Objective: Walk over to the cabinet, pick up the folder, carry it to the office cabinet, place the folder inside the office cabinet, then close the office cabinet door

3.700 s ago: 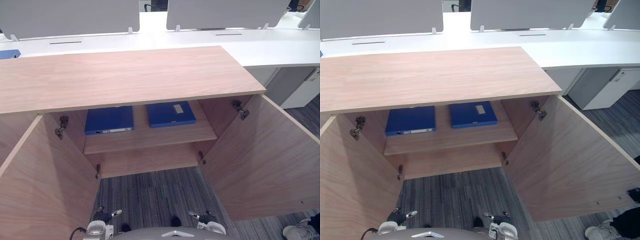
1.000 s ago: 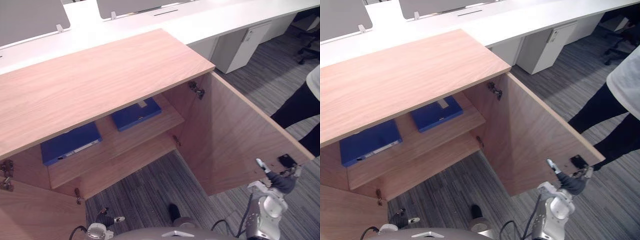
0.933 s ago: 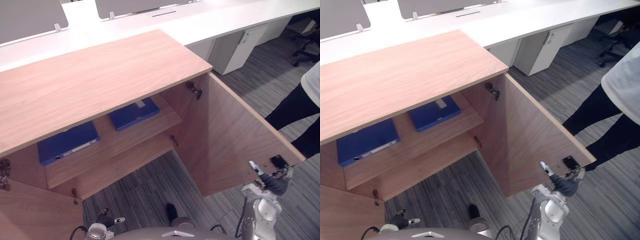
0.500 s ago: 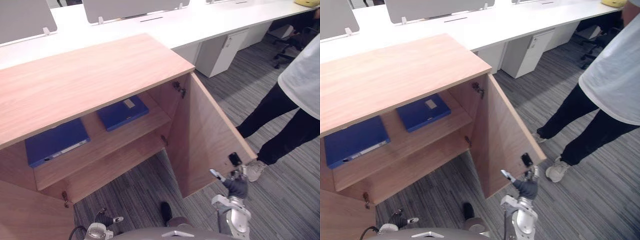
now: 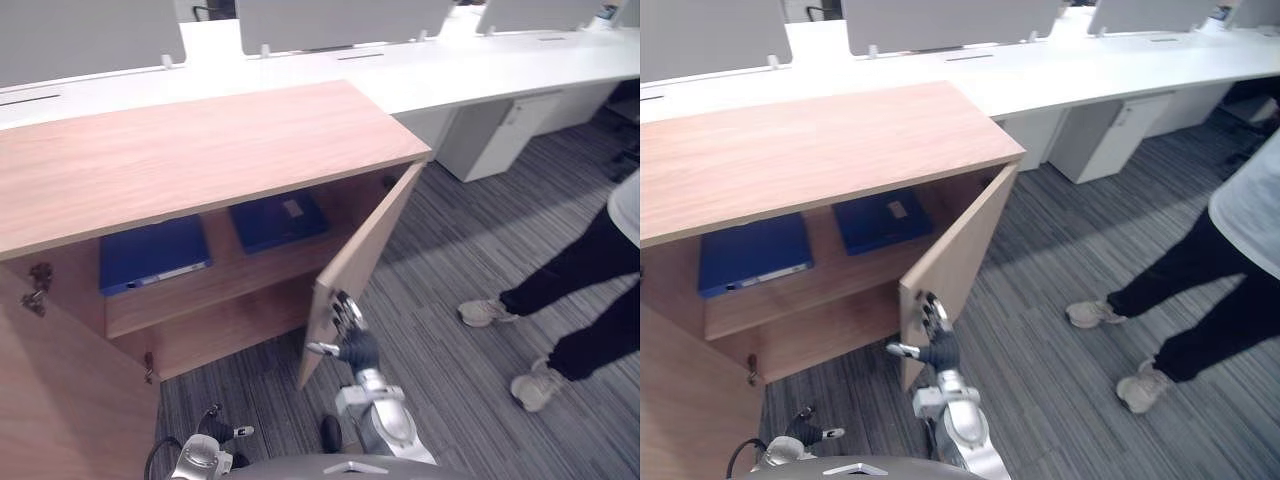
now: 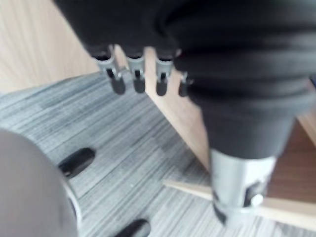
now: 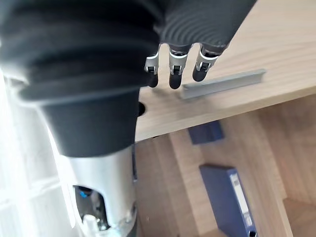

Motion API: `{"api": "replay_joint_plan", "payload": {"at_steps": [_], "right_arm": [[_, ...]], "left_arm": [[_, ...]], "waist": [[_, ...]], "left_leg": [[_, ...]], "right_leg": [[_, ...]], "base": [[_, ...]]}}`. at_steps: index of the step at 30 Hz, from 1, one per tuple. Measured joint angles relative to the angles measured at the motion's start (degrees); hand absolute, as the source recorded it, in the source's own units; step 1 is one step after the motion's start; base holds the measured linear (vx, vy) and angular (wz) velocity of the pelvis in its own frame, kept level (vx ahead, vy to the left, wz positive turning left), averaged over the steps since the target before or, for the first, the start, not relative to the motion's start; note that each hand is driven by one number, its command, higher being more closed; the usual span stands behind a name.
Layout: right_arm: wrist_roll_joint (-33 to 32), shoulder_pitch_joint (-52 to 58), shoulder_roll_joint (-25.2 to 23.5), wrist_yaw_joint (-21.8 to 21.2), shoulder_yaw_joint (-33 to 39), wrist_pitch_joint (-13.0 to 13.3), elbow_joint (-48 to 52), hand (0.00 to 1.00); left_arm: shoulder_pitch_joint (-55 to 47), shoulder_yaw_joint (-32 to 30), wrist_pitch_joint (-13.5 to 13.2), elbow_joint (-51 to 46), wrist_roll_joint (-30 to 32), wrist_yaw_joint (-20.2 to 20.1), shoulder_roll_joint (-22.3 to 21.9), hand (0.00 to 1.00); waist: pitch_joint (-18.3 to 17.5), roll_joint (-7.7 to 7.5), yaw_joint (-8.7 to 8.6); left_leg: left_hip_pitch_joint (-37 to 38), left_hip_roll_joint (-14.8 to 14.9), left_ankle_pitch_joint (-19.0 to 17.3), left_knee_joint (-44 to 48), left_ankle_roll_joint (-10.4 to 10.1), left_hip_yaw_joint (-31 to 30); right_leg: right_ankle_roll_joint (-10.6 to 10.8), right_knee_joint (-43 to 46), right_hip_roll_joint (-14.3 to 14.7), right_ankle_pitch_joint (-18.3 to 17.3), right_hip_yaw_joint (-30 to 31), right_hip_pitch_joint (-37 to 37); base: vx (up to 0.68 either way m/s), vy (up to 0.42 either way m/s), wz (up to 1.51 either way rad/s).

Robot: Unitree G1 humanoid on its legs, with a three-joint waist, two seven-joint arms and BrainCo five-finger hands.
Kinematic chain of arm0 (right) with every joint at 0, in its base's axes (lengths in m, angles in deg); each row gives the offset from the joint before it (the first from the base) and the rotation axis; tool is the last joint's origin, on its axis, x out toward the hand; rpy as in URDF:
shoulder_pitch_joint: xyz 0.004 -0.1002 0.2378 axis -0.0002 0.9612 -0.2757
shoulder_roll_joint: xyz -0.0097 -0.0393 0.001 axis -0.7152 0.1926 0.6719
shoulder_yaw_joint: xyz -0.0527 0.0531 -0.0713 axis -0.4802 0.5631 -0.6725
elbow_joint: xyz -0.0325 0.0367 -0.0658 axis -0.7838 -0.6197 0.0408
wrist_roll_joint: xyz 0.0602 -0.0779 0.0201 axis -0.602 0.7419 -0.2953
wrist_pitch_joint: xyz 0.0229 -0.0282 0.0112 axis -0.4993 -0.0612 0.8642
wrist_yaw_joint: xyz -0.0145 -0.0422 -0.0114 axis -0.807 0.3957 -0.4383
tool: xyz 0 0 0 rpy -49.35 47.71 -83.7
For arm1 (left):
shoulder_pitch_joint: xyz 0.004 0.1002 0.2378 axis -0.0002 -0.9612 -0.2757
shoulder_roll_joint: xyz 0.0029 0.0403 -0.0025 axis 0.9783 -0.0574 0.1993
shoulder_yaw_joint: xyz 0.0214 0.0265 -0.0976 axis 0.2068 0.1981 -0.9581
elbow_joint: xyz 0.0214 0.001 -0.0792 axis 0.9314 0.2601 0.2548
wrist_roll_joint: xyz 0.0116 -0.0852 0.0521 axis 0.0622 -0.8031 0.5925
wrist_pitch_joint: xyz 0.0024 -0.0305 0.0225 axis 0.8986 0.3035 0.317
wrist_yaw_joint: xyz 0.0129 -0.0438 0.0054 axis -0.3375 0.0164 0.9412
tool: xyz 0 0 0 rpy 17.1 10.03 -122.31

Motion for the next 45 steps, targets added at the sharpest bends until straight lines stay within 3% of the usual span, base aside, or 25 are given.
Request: {"api": "replay_joint_plan", "payload": {"at_steps": [7,10,13,17,24,31,45], "right_arm": [[2.17,-9.7,-0.44,-0.45,0.56,-0.05,-7.79,0.0],[3.85,-14.44,-0.08,1.2,2.75,-0.26,-11.05,0.0],[4.32,-20.66,1.3,1.89,7.0,-1.34,-15.62,0.0],[4.32,-23.84,2.05,3.23,11.46,-1.87,-18.19,0.0],[4.27,-23.49,1.79,2.99,13.72,-2.37,-18.44,0.0],[4.36,-12.39,1.29,1.27,16.44,-2.92,-21.17,0.0],[12.24,-6.5,1.12,0.34,23.22,-5.5,-49.89,0.0]], "left_arm": [[0.22,-0.02,0.0,-0.2,0.0,0.01,0.27,0.0],[0.35,-0.06,0.0,-0.36,-0.02,0.0,0.3,0.0],[0.95,-0.38,0.01,-0.62,-0.08,-0.03,0.39,0.0],[1.04,-1.0,0.03,-1.08,-0.12,-0.05,1.26,0.0],[1.03,-1.77,0.1,-1.06,-0.14,-0.38,1.99,0.0],[1.05,-2.65,0.16,-1.01,-0.12,-0.49,1.8,0.0],[1.01,-2.16,0.21,-1.03,-1.2,-0.53,0.52,0.0]], "waist": [[-0.68,-1.5,1.45],[-0.65,-1.6,1.94],[-0.64,-1.67,4.03],[-0.5,-1.74,4.49],[-0.27,-1.78,4.33],[-0.1,-1.79,3.78],[-0.02,-1.46,2.57]], "left_leg": [[-1.02,-2.0,-0.21,-0.02,1.04,-2.44],[-1.48,-2.99,-0.54,-0.02,1.64,-3.13],[-2.44,-3.72,-0.74,-0.01,2.19,-3.5],[-3.58,-4.11,-0.47,0.01,2.63,-5.35],[-3.7,-3.94,-0.47,0.01,2.62,-6.78],[-3.19,-3.4,-0.6,-0.02,2.37,-7.86],[-0.85,-3.11,-1.06,0.01,1.71,-7.61]], "right_leg": [[0.62,0.14,-1.88,-0.42,-1.38,0.43],[1.18,0.17,-2.8,-0.51,-1.63,0.4],[2.2,0.14,-3.51,-0.32,-1.87,-0.21],[2.11,0.08,-3.97,-0.16,-3.5,-0.28],[1.53,-0.17,-3.69,-0.4,-4.9,0.56],[0.01,-0.1,-3.18,-1.98,-6.04,1.6],[0.67,-0.92,-2.86,-1.99,-6.21,4.05]], "base": [[0.03,0.048,0.23],[0.06,0.062,0.17],[0.06,0.042,0.1],[0.08,0.015,0.25],[0.02,-0.018,0.12],[-0.04,-0.03,0.08],[0.01,-0.006,0.0]]}}
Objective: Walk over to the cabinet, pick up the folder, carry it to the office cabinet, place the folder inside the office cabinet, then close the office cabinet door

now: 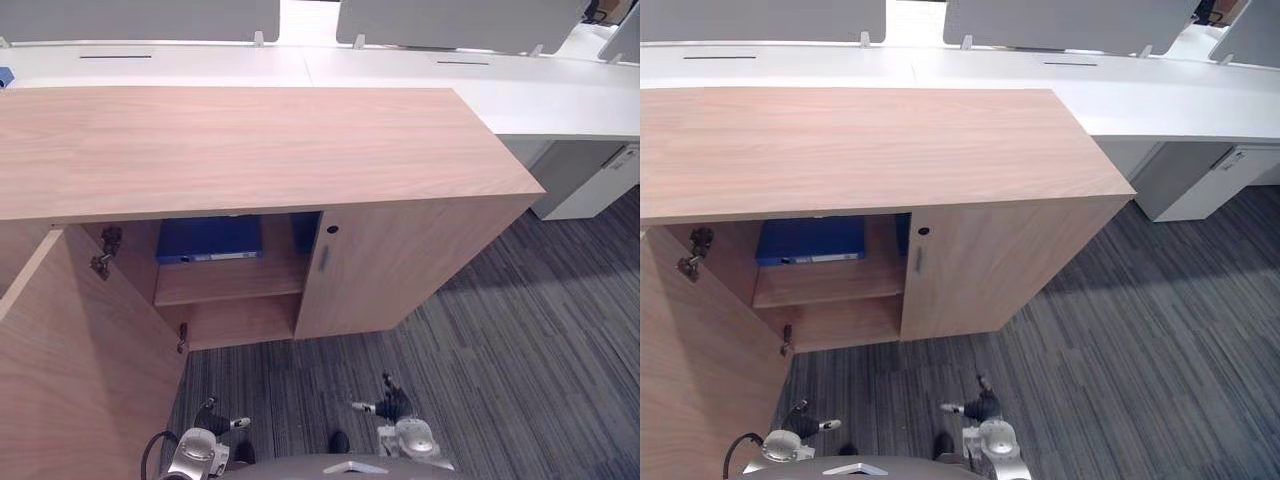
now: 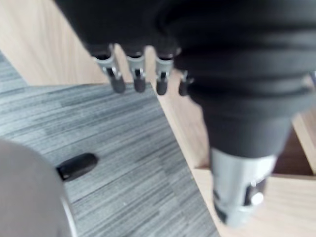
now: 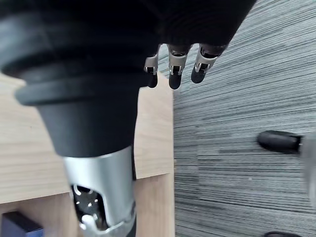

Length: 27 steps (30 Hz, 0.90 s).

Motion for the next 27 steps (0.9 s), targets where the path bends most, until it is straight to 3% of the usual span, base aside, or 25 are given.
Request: {"api": "replay_joint_plan", "payload": {"at_steps": [7,20,27], "right_arm": [[0.69,-0.86,0.05,0.16,2.98,-2.1,-6.22,0.0],[0.54,-3.41,-0.77,0.23,6.45,-3.28,-8.45,0.0],[0.85,-4.65,-1.03,0.28,5.89,-3.27,-8.46,0.0]], "left_arm": [[-0.22,-0.45,0.01,0.56,-1.42,0.0,-0.24,0.0],[-0.34,-3.51,0.01,0.47,-4.55,0.02,0.2,0.0],[-0.45,-7.08,-0.06,-1.63,-6.9,0.23,1.52,0.0]], "waist": [[0.47,0.9,0.04],[1.0,0.64,0.14],[1.26,0.91,2.56]], "left_leg": [[1.78,0.08,-0.01,-0.03,0.04,1.62],[-2.22,0.12,-0.35,0.09,0.02,1.26],[-5.05,0.37,-0.05,0.87,-0.01,-2.95]], "right_leg": [[-0.13,0.47,0.08,-0.04,1.53,0.86],[1.17,4.8,-0.49,-1.46,2.26,-4.84],[0.66,3.81,-0.25,-2.52,1.12,-4.7]], "base": [[-0.09,-0.012,-0.11],[-0.02,-0.001,0.01],[0.09,0.001,0.33]]}}
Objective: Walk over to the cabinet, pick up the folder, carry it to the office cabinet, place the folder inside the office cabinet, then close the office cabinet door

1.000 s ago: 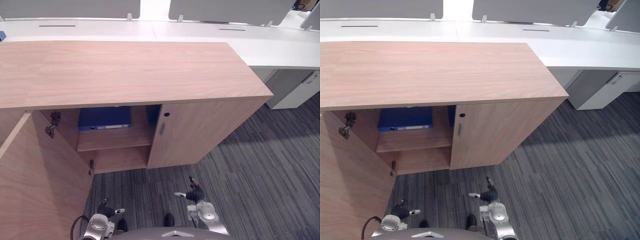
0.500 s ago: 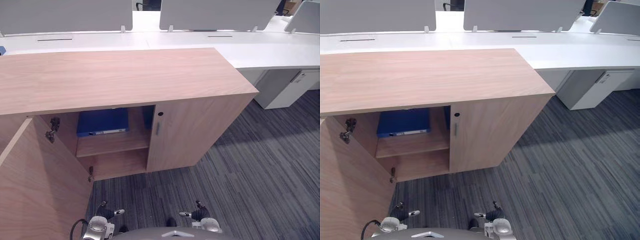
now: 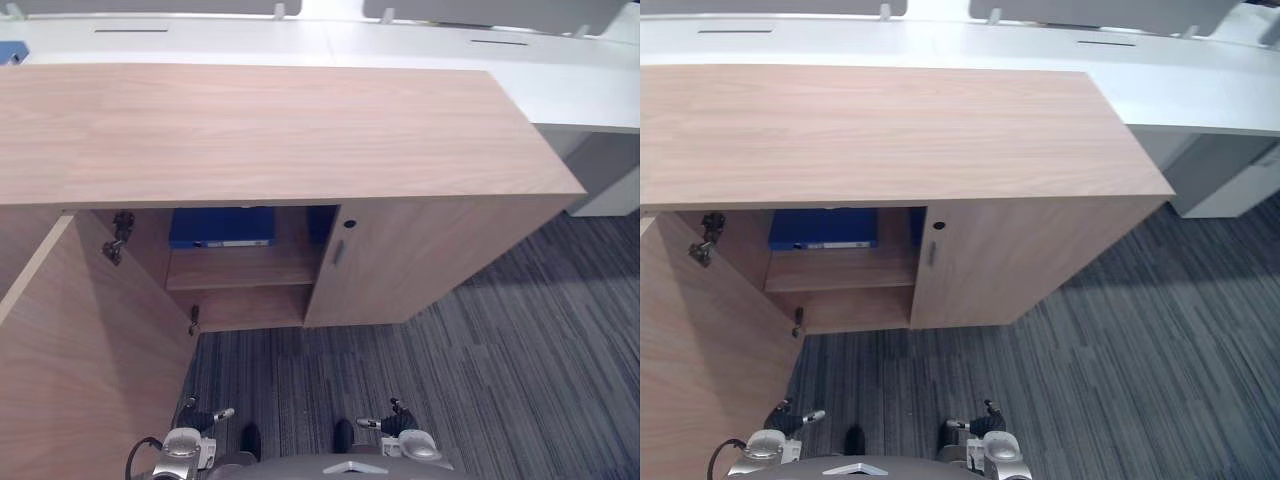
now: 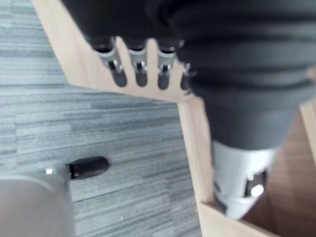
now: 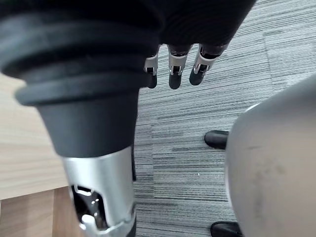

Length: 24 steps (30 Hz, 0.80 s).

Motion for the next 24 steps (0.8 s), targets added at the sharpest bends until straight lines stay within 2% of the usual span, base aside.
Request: {"api": "replay_joint_plan", "payload": {"at_steps": [2,4,7,8,9,10,11,12,13,14,15,17,24], "right_arm": [[0.12,-0.78,-0.08,0.0,0.05,0.03,0.16,0.0],[0.13,-1.15,-0.05,0.02,0.36,0.02,0.17,0.0],[0.12,-1.42,0.03,0.23,1.96,0.03,0.26,0.0],[0.13,-1.26,0.06,0.35,2.26,0.06,0.43,0.0],[0.11,-1.34,0.12,0.78,2.79,0.08,0.47,0.0],[0.08,-1.4,0.02,0.87,2.99,0.1,0.55,0.0],[0.07,-1.2,0.11,0.86,4.11,0.2,0.57,0.0],[0.06,-0.05,0.27,0.95,4.76,0.19,0.8,0.0],[0.06,0.37,0.4,0.99,5.1,0.19,0.99,0.0],[-0.52,0.93,0.38,1.0,6.71,0.13,1.42,0.0],[-0.46,1.72,-0.18,0.97,6.75,0.1,1.39,0.0],[-0.45,1.94,-0.76,1.0,6.83,0.07,1.3,0.0],[-0.25,0.97,-0.9,1.23,6.77,0.04,0.16,0.0]], "left_arm": [[1.06,-0.43,-0.17,-0.24,-0.04,0.01,0.04,0.0],[1.54,-0.48,-0.26,-1.47,-0.04,0.03,0.01,0.0],[0.78,-0.38,-0.51,-2.68,-0.16,0.3,-1.0,0.0],[0.2,-0.41,-0.51,-3.0,-0.68,0.32,-1.07,0.0],[0.11,-0.55,-0.51,-3.18,-1.33,0.43,-1.83,0.0],[-0.06,-0.93,-0.58,-3.37,-2.1,0.43,-2.17,0.0],[-0.05,-2.2,-0.52,-3.39,-2.84,0.76,-2.74,0.0],[-0.42,-2.74,-0.53,-3.4,-3.76,1.26,-3.5,0.0],[-0.91,-2.87,-0.56,-3.43,-4.18,1.39,-3.84,0.0],[-0.86,-3.47,-0.72,-3.74,-4.71,1.62,-4.24,0.0],[-1.13,-4.01,-0.89,-4.06,-5.77,2.05,-4.12,0.0],[-1.49,-5.16,-0.9,-3.97,-6.84,2.44,-4.04,0.0],[-4.4,-7.13,-0.91,-3.73,-8.07,3.07,-4.01,0.0]], "waist": [[0.86,0.01,-0.7],[1.98,0.24,-0.43],[4.14,1.54,-0.36],[4.03,1.39,-0.21],[4.0,1.91,-0.07],[4.1,1.67,-0.01],[4.49,1.04,-0.37],[4.06,1.71,-0.84],[3.73,2.3,-1.19],[3.11,2.87,-1.6],[2.81,2.16,-1.36],[2.44,1.51,-0.97],[2.2,1.6,-0.44]], "left_leg": [[-3.36,-0.33,-0.53,4.21,-0.72,-2.44],[-5.72,-0.54,-0.73,7.66,-0.99,-4.9],[-7.33,0.25,0.11,10.94,-2.04,-4.75],[-7.17,0.14,0.37,10.04,-1.95,-4.99],[-6.39,0.92,0.49,7.58,-0.95,-4.4],[-6.69,1.04,-0.01,8.31,-0.71,-3.34],[-7.45,1.21,-3.47,14.53,-0.14,0.13],[-5.72,1.41,-6.25,16.87,-0.48,2.43],[-4.56,1.56,-6.57,14.93,-0.57,3.15],[-2.57,1.23,-4.77,10.15,0.26,3.0],[-0.92,0.81,-2.72,6.21,0.2,2.51],[0.28,0.37,-0.71,2.99,0.3,1.33],[3.6,-0.34,1.27,-0.33,0.37,-0.61]], "right_leg": [[-0.9,0.16,-0.31,-0.53,-1.87,0.31],[-2.29,1.12,-0.16,-1.49,-3.72,0.61],[-4.58,6.63,0.48,-5.38,-6.01,1.16],[-3.93,7.56,0.23,-7.21,-5.93,1.16],[-2.89,7.89,-0.09,-8.05,-7.22,0.55],[-3.03,8.25,-0.48,-8.13,-7.67,-0.02],[-3.21,8.48,-1.03,-8.26,-8.41,0.1],[-3.27,8.15,-1.06,-8.46,-9.33,1.13],[-3.05,8.01,-0.87,-8.59,-10.03,1.44],[-2.64,7.82,-0.7,-8.45,-10.62,1.86],[-1.93,6.29,-0.51,-7.19,-10.94,2.63],[-1.82,4.19,0.04,-5.87,-11.9,3.73],[-1.79,2.91,0.25,-5.69,-13.58,7.32]], "base": [[0.03,-0.021,0.82],[0.0,-0.039,0.97],[-0.1,-0.062,1.0],[-0.12,-0.065,0.67],[-0.13,-0.069,0.49],[-0.09,-0.056,0.39],[-0.02,-0.047,0.34],[0.02,-0.029,0.42],[0.01,0.007,0.49],[-0.01,0.023,0.4],[-0.02,0.016,0.28],[0.01,-0.003,0.21],[0.01,0.007,0.18]]}}
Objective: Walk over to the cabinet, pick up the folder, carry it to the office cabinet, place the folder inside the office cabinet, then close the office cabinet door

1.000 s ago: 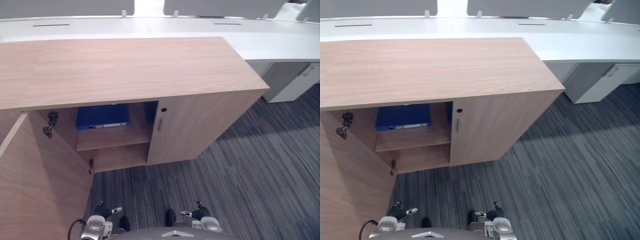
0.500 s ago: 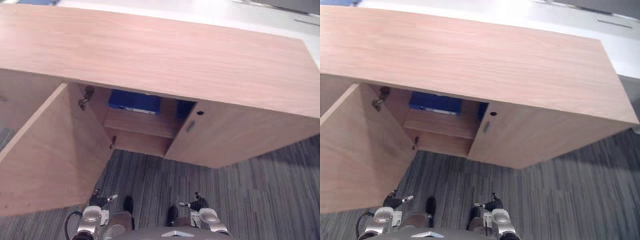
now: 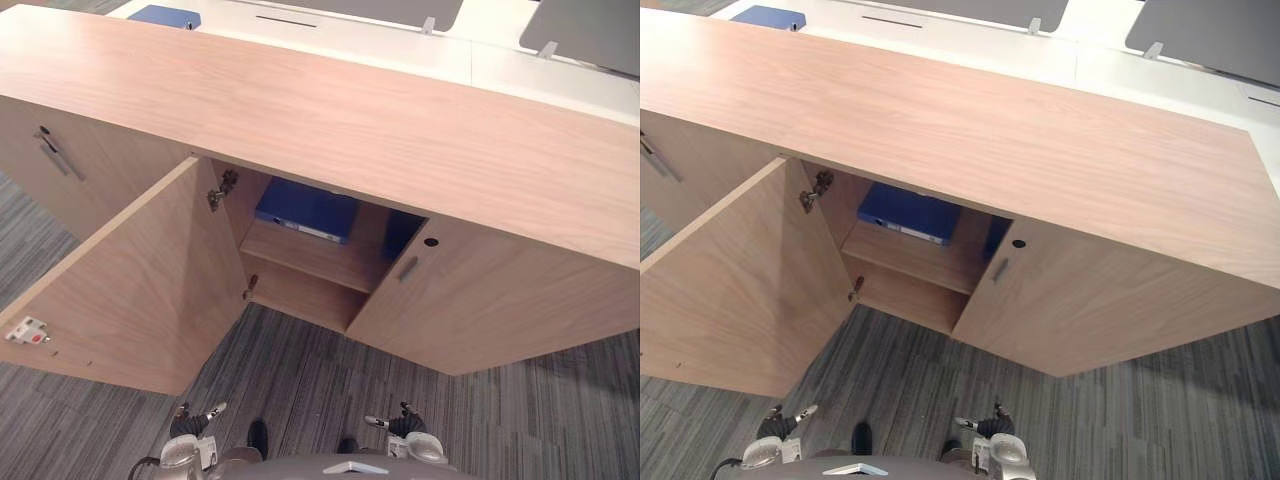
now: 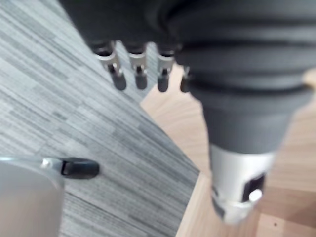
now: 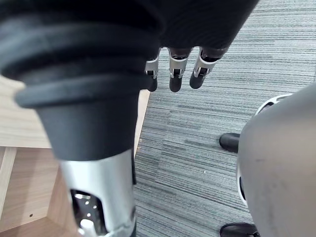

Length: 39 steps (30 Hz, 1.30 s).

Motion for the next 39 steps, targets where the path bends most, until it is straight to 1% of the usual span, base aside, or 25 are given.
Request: {"api": "replay_joint_plan", "payload": {"at_steps": [4,8,9,11,14,16,19,23,28,32,33,34,35,36,37,38,39], "right_arm": [[0.41,-0.28,0.07,0.12,-0.08,0.0,-0.62,0.0],[0.43,-0.82,0.45,1.36,-0.16,0.01,-2.29,0.0],[0.44,-0.74,0.61,1.49,-0.18,0.01,-2.29,0.0],[0.44,-0.6,0.63,1.96,-0.19,0.02,-2.3,0.0],[0.47,-0.55,0.62,2.05,-0.37,0.01,-2.3,0.0],[0.48,-0.51,0.63,2.13,-0.56,0.01,-2.29,0.0],[0.5,-0.48,0.68,2.13,-0.88,0.01,-2.25,0.0],[0.51,-0.48,0.97,2.14,-2.36,0.01,-2.18,0.0],[0.5,-0.7,0.95,2.13,-2.37,-0.01,-2.17,0.0],[0.5,-0.89,1.0,2.12,-2.28,-0.01,-2.19,0.0],[0.5,-0.66,1.17,2.06,-1.91,-0.05,-2.32,0.0],[0.48,-0.43,1.36,1.93,-1.76,-0.05,-2.3,0.0],[0.42,0.23,1.52,1.19,-2.41,-0.04,-2.2,0.0],[0.41,1.24,1.91,1.25,-2.83,-0.05,-2.25,0.0],[0.42,1.5,2.18,1.3,-2.89,-0.04,-2.27,0.0],[0.41,1.54,2.88,1.14,-2.86,0.05,-2.27,0.0],[0.4,1.52,3.23,1.12,-2.84,0.09,-2.27,0.0]], "left_arm": [[-0.13,-0.45,-0.07,0.28,-0.98,1.69,-0.08,0.0],[-0.26,-5.27,-0.71,0.17,-4.14,3.52,-0.13,0.0],[-0.82,-7.35,-1.11,-0.53,-6.08,4.32,-0.12,0.0],[-1.27,-9.19,-1.99,-1.41,-8.43,5.6,-0.06,0.0],[-2.43,-9.7,-2.84,-6.76,-10.0,6.82,-0.14,0.0],[-2.88,-10.91,-4.06,-11.63,-11.06,8.38,-0.12,0.0],[-2.91,-11.19,-5.09,-15.05,-10.96,9.28,-0.02,0.0],[-2.95,-11.15,-5.23,-17.77,-10.58,10.15,-0.1,0.0],[-2.92,-11.35,-5.25,-23.32,-7.66,10.73,0.18,0.0],[-2.44,-13.0,-5.23,-23.52,-6.26,10.61,1.17,0.0],[-1.66,-19.49,-4.09,-23.51,-5.87,10.1,2.86,0.0],[-1.1,-26.17,-3.81,-23.55,-6.03,9.91,6.5,0.0],[-0.33,-31.83,-3.28,-22.55,-8.9,8.37,14.78,0.0],[0.02,-31.33,-4.6,-20.19,-9.78,8.08,24.26,0.0],[0.54,-30.85,-5.29,-17.71,-8.5,8.27,28.63,0.0],[2.2,-31.77,-4.71,-12.99,-7.65,7.01,34.52,0.0],[2.91,-32.97,-3.87,-11.49,-7.74,6.1,36.48,0.0]], "waist": [[-0.11,0.25,-0.17],[-0.17,0.35,-0.08],[-0.19,0.4,-0.01],[-0.24,0.44,0.0],[-0.23,0.45,0.27],[-0.22,0.45,0.35],[-0.24,0.47,0.57],[-0.25,0.45,0.68],[-0.26,0.42,1.04],[-0.24,0.51,1.37],[-0.02,1.1,1.84],[-0.55,0.39,1.8],[-0.61,-0.33,1.82],[-1.05,-1.14,3.27],[-1.15,-1.21,3.9],[-1.39,-0.89,4.14],[-1.44,-0.74,4.08]], "left_leg": [[0.76,0.06,0.37,-0.18,-0.04,-1.02],[1.12,0.17,0.73,-0.51,0.02,-1.2],[1.27,0.16,0.87,-0.52,0.09,-1.22],[1.65,0.12,1.0,-0.54,0.13,-1.33],[1.65,0.1,1.28,-0.55,0.13,-1.62],[1.71,0.07,1.43,-0.56,0.18,-2.43],[1.59,0.07,1.49,-0.58,0.21,-2.87],[1.4,0.09,1.47,-0.6,0.2,-2.91],[1.31,0.1,1.41,-0.6,0.12,-2.91],[1.35,0.17,1.35,-0.6,0.09,-2.91],[1.13,0.36,0.97,-0.6,-0.28,-2.78],[1.2,0.65,0.75,-0.6,-0.41,-2.68],[1.64,1.19,0.28,-0.59,-0.39,-2.27],[1.97,1.5,0.35,-0.59,-0.48,-2.32],[1.67,1.57,0.45,-0.59,-0.62,-2.38],[1.7,1.53,0.43,-0.59,-0.61,-2.44],[1.58,1.44,0.41,-0.59,-0.61,-2.44]], "right_leg": [[-0.07,0.02,0.17,0.02,-0.34,0.96],[-0.27,0.08,0.27,0.13,-0.3,1.28],[-0.48,0.04,0.27,0.11,-0.24,1.46],[-0.65,-0.18,0.27,0.14,-0.27,2.0],[-0.82,-0.44,0.33,0.31,-0.46,2.27],[-0.87,-0.73,0.4,0.33,-0.97,2.83],[-0.88,-0.84,0.45,0.31,-1.35,3.06],[-0.89,-1.06,0.53,0.28,-1.34,3.02],[-0.9,-1.44,0.67,0.35,-1.42,3.09],[-0.73,-1.49,0.79,0.68,-1.41,3.22],[-0.67,-1.55,0.91,0.73,-1.19,3.35],[-0.74,-1.66,1.2,0.65,-1.13,3.33],[-1.01,-1.99,1.78,0.52,-1.13,3.74],[-1.15,-2.11,2.14,0.52,-1.05,3.95],[-1.28,-2.03,2.26,0.45,-0.71,4.07],[-1.35,-1.85,2.26,0.4,0.83,3.94],[-1.35,-1.88,2.2,0.4,1.64,3.78]], "base": [[-0.05,-0.013,0.05],[-0.07,-0.002,0.01],[-0.09,0.005,0.02],[-0.07,0.005,0.02],[-0.05,-0.002,0.05],[-0.05,-0.011,0.15],[-0.04,-0.01,0.09],[-0.01,-0.002,0.0],[0.0,0.0,0.0],[-0.01,-0.004,-0.01],[-0.04,-0.021,-0.08],[-0.02,-0.052,-0.08],[0.04,-0.069,-0.02],[0.05,-0.07,0.01],[0.01,-0.042,0.04],[-0.02,-0.008,0.03],[-0.03,0.018,0.02]]}}
